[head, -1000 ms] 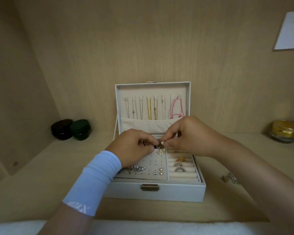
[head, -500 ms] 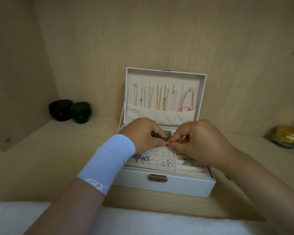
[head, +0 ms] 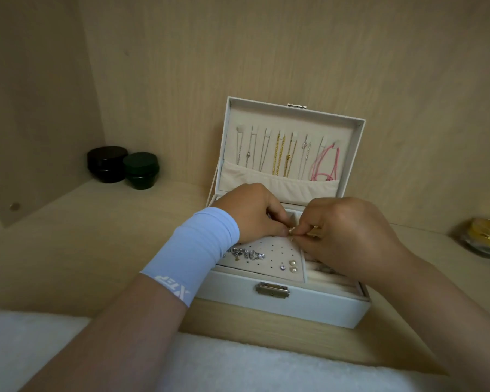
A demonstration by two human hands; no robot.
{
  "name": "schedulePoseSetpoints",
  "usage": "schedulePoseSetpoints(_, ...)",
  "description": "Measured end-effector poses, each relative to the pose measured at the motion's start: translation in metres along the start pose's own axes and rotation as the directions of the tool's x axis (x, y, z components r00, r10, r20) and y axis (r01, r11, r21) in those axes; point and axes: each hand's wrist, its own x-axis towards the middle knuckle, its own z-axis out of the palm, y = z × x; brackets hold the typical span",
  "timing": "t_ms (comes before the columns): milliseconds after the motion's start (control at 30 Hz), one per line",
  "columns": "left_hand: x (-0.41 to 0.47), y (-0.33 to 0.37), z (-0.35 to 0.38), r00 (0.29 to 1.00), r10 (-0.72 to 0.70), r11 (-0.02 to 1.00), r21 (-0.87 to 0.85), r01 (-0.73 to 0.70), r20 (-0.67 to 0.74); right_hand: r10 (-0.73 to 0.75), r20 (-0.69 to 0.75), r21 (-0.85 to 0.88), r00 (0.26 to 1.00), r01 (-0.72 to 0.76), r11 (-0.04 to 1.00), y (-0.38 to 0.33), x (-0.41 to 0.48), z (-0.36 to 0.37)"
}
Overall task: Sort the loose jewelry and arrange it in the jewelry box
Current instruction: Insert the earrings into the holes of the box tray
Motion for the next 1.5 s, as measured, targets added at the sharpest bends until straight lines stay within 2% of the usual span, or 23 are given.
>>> schedulePoseSetpoints(167, 0.000, 0.000, 0.000, 1.000, 0.000, 1.000, -0.021, 0.000, 0.000, -0.029, -0.001, -0.030, 1.000, 0.029, 0.999, -0.001, 0.000, 0.001)
schedulePoseSetpoints(433, 0.000, -0.002, 0.000, 1.000, -0.005, 1.000, -0.019, 0.005, -0.002, 0.025, 0.063, 0.213, 0.998, -0.038, 0.976, 0.007, -0.003, 0.001)
schedulePoseSetpoints(600, -0.001, -0.002, -0.001, 1.000, -0.007, 1.000, -0.025, 0.007, -0.002, 0.024, 0.074, 0.257, 0.997, -0.043, 0.965, 0.003, -0.002, 0.007)
schedulePoseSetpoints(867, -0.001, -0.001, -0.002, 1.000, 0.017, 1.000, 0.000, -0.017, 0.011, -0.035, 0.084, 0.193, 0.996, 0.019, 0.981, -0.001, 0.002, 0.004)
schedulePoseSetpoints(1033, -0.002, 0.000, -0.003, 0.999, 0.031, 0.999, 0.010, -0.031, 0.015, -0.074, 0.011, 0.127, 0.997, 0.072, 0.989, -0.006, 0.001, 0.005)
schedulePoseSetpoints(1167, -0.007, 0.000, -0.008, 0.999, 0.040, 0.999, -0.019, -0.040, 0.026, -0.035, -0.010, 0.187, 0.999, 0.037, 0.982, -0.003, 0.003, 0.002)
schedulePoseSetpoints(1267, -0.009, -0.001, -0.014, 0.999, 0.034, 0.993, -0.108, -0.036, -0.020, 0.046, -0.042, 0.243, 0.998, -0.034, 0.969, 0.004, 0.008, -0.002)
schedulePoseSetpoints(1367, -0.013, 0.002, -0.020, 0.998, -0.004, 0.939, -0.343, -0.020, -0.070, 0.085, -0.115, 0.267, 0.990, -0.052, 0.962, 0.003, 0.015, -0.003)
schedulePoseSetpoints(1500, -0.019, -0.003, -0.026, 0.995, -0.069, 0.842, -0.539, 0.021, -0.069, 0.188, -0.169, 0.456, 0.967, -0.092, 0.885, -0.005, 0.021, 0.000)
